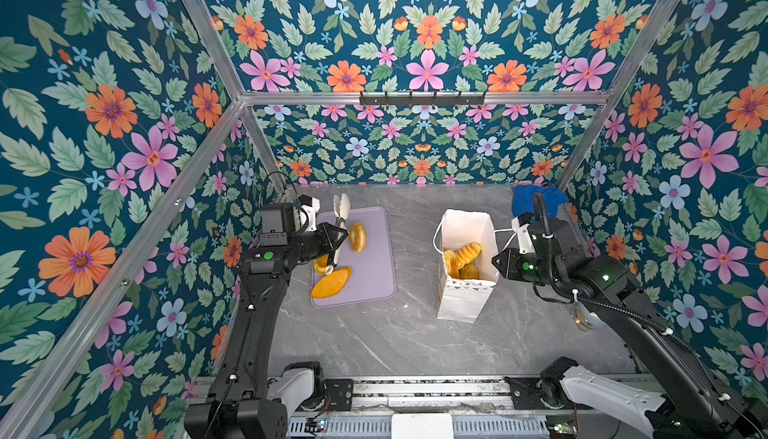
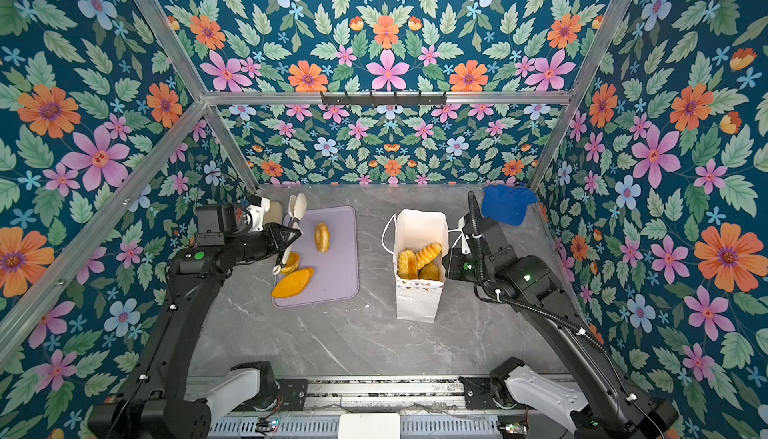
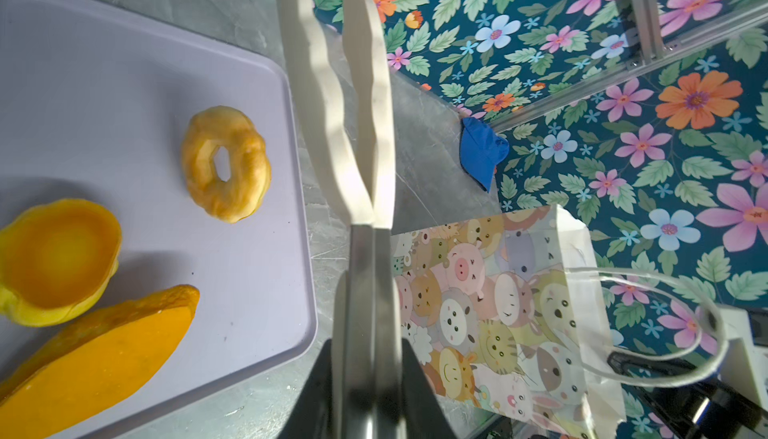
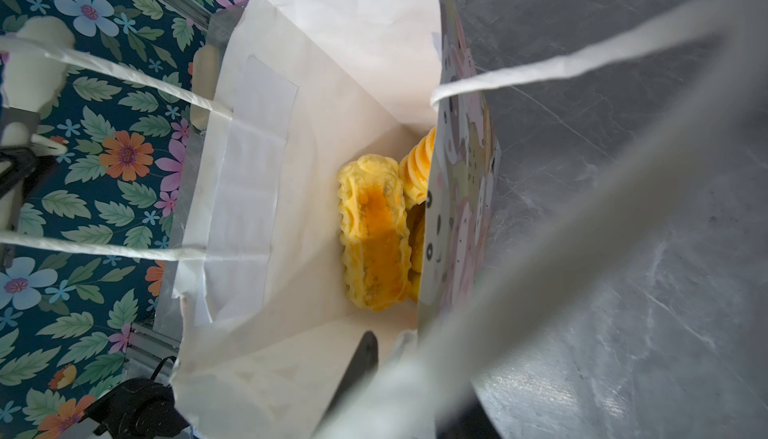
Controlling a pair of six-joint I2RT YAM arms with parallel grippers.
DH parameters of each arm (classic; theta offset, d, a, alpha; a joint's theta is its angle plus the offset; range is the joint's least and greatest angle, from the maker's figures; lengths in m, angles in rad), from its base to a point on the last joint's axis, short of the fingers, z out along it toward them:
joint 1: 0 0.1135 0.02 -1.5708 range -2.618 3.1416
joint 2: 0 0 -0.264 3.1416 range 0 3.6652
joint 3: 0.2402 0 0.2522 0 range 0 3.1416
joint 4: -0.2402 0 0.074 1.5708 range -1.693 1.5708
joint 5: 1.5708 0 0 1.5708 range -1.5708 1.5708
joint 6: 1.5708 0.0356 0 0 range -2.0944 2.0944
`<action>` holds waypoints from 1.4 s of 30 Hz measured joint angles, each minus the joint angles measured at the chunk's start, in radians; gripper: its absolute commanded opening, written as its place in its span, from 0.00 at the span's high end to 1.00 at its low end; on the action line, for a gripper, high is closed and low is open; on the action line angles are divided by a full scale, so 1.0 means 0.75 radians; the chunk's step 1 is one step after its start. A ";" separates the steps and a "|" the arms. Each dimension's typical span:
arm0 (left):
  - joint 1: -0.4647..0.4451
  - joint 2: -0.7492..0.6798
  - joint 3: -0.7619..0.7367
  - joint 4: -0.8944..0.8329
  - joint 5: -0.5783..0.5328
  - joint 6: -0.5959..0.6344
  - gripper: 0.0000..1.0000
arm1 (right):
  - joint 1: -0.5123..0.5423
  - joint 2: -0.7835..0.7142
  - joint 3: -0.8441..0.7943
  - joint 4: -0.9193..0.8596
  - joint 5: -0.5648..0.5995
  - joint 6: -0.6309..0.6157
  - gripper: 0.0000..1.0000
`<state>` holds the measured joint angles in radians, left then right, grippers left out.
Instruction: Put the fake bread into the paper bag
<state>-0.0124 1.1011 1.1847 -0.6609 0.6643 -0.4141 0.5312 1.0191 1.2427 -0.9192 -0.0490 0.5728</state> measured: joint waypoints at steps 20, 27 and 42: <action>-0.117 0.185 -0.089 -0.116 -0.225 0.063 0.85 | 0.000 0.009 0.000 0.001 -0.001 0.000 0.75; -0.130 0.343 -0.129 -0.070 -0.207 0.012 0.66 | 0.000 0.007 0.000 0.000 -0.001 0.000 0.75; -0.132 0.587 -0.067 0.008 -0.150 -0.008 0.56 | 0.000 0.000 0.000 -0.001 0.004 -0.001 0.75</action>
<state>-0.1112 1.5414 1.1347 -0.6552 0.5522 -0.4202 0.5312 1.0191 1.2427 -0.9199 -0.0460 0.5724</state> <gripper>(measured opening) 0.445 0.248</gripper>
